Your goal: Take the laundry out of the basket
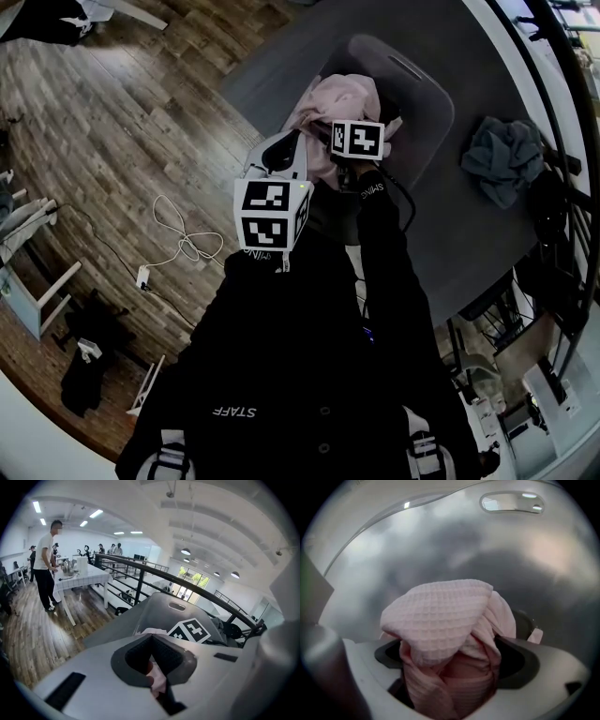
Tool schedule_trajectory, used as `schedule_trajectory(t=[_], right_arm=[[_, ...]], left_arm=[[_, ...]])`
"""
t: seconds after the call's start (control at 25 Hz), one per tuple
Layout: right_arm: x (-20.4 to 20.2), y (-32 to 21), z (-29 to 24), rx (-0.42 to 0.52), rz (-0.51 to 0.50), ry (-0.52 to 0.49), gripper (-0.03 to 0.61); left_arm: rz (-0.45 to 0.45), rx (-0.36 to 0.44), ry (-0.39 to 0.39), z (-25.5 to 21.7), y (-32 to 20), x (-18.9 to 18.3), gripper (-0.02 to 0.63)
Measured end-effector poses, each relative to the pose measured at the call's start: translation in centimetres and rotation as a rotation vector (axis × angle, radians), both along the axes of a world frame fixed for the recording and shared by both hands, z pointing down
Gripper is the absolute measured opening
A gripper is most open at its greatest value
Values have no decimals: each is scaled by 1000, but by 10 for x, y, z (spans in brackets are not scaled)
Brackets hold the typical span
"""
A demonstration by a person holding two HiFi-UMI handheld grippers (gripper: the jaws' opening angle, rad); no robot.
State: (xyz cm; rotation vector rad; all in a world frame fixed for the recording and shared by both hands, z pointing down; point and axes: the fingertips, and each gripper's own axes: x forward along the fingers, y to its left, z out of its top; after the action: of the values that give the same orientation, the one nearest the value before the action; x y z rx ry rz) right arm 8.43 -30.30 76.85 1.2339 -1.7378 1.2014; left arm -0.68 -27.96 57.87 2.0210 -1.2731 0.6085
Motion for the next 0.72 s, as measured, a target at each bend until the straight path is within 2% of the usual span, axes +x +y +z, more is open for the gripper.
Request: schedule_trajectory(t=[0.6,0.72], right_arm=[[-7,-10,30,-15,-90,84,543],[-10,-9,28,-7,-94,90,510]], left_arm=[[2,30,-14,-9,6,-5,0],[-10,38,-21,-13,11,-11,0]])
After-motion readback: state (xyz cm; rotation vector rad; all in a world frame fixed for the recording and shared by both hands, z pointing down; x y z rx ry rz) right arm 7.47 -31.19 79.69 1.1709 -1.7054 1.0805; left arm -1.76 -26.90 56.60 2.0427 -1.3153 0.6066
